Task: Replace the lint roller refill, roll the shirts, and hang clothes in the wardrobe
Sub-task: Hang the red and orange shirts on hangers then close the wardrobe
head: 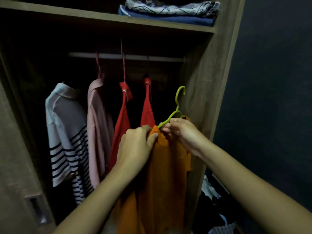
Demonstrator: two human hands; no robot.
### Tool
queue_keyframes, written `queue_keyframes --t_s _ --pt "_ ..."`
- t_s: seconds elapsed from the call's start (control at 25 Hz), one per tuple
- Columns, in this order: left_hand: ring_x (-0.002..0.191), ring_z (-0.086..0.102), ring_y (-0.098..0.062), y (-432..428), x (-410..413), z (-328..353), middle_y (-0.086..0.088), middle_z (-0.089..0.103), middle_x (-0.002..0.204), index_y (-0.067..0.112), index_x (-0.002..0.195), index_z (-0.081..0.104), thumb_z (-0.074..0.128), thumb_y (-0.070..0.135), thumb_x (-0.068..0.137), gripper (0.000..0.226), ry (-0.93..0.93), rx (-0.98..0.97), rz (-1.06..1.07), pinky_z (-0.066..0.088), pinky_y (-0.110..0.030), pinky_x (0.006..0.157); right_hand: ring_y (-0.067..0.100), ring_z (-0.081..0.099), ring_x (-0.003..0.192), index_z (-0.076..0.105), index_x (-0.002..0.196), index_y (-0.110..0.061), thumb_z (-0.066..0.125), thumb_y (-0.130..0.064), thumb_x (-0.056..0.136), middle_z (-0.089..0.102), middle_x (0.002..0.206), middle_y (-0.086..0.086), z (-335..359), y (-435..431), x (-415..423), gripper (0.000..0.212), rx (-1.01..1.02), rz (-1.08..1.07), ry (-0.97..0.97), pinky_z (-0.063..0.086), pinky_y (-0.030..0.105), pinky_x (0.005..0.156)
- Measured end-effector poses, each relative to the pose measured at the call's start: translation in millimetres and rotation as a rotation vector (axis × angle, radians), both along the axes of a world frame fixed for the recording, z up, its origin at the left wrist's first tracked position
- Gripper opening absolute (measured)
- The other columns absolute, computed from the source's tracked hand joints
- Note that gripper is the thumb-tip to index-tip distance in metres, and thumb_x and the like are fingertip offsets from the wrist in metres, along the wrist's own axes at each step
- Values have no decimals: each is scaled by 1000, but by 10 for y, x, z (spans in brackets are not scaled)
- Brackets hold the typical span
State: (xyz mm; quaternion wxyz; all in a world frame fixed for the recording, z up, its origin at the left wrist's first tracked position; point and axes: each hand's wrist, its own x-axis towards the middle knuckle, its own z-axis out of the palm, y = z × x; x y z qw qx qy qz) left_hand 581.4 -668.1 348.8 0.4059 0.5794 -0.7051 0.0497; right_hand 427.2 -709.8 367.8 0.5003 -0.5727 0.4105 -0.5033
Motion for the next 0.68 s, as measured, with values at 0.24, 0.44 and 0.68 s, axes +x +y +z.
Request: queue_keyframes --t_s 0.24,0.44,0.68 --pt "99 62 -30 -248 -48 375 -8 72 92 23 105 68 46 51 90 39 66 27 -45 48 -37 83 5 54 49 55 82 -10 50 -14 92 59 60 0 189 -306 3 11 71 -56 -83 41 22 63" --pt "121 46 -41 -1254 -125 627 -26 48 131 -2 131 42 54 31 89 55 148 106 85 38 -41 99 15 47 53 49 64 -11 50 7 81 48 61 6 425 -675 33 25 -39 -313 105 37 13 35" --pt "114 53 -41 -1799 -167 715 -26 55 123 2 128 46 49 6 85 43 309 278 131 43 -37 90 14 46 55 51 92 -10 48 5 78 49 70 7 799 -1322 38 21 -127 -306 299 28 10 29"
